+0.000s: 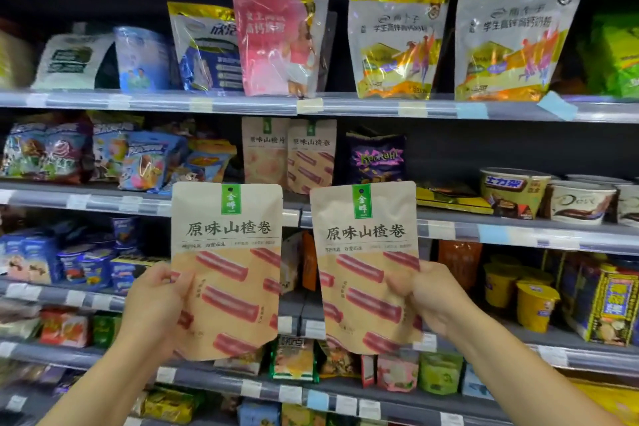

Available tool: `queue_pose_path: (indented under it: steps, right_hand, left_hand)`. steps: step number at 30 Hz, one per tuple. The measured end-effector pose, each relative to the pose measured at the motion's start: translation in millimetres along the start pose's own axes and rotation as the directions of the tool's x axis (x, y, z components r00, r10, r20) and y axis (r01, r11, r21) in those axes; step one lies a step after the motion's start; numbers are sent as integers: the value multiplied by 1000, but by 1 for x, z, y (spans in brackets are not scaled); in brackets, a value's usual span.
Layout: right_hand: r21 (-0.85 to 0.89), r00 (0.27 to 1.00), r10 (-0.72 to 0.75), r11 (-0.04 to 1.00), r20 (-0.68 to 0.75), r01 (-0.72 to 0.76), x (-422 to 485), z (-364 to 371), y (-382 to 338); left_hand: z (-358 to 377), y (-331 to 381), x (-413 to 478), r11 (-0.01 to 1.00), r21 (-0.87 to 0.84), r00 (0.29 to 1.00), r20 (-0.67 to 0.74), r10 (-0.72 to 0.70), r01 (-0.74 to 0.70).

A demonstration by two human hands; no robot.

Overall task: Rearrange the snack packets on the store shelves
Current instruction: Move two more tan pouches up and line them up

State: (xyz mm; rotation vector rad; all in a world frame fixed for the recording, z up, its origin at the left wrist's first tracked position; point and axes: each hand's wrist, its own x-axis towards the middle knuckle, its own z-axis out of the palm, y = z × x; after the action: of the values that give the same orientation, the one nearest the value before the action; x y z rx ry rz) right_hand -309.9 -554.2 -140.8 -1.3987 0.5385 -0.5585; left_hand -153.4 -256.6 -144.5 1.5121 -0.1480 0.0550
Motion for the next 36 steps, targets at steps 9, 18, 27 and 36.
queue_pose_path:
  steps: [9, 18, 27, 36]
  right_hand:
    - [51, 990, 15, 999, -141, -8, 23, 78, 8]
    - [-1, 995, 52, 999, -85, -52, 73, 99, -35]
    - [-129, 999, 21, 992, 31, -17, 173, 121, -75]
    - [-76, 1000, 7, 997, -17, -9, 270, 144, -88]
  left_hand:
    - [-33, -11, 75, 998, 60, 998, 63, -24, 21]
    - [-20, -1, 135, 999, 10, 997, 61, -39, 39]
    - [-13, 8, 187, 998, -54, 999, -2, -44, 44]
    - [0, 4, 225, 994, -101, 999, 13, -35, 36]
